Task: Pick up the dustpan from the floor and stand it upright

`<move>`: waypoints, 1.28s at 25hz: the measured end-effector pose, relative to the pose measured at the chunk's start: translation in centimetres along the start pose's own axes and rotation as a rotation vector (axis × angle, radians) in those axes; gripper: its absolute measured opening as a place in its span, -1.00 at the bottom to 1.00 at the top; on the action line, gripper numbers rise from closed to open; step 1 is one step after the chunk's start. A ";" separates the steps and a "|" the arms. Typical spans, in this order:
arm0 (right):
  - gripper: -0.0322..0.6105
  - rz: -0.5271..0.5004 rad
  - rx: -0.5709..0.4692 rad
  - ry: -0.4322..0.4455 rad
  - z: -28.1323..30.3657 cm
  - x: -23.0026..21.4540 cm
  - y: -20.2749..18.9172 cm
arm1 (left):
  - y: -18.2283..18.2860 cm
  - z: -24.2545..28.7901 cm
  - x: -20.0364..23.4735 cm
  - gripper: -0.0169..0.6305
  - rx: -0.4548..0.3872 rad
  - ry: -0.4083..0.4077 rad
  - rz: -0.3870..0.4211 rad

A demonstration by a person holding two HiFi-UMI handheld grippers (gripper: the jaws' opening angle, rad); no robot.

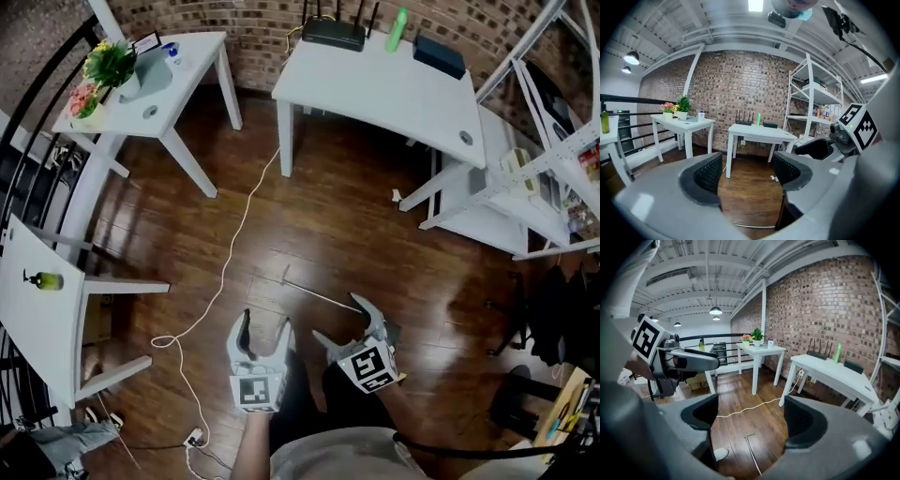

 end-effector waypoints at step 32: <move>-0.24 -0.103 0.694 0.480 43.8 5.5 -65.9 | -56.5 12.1 16.3 0.01 0.349 0.114 -0.206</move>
Point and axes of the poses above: the fingertips, and each gripper's own axes: z forward along the fingers, x to its left, y out of its top, the point moved 2 cm from there along -z, backward along the fingers, and after that the axes turned 11 degrees about -x, right-handed, at the moved point
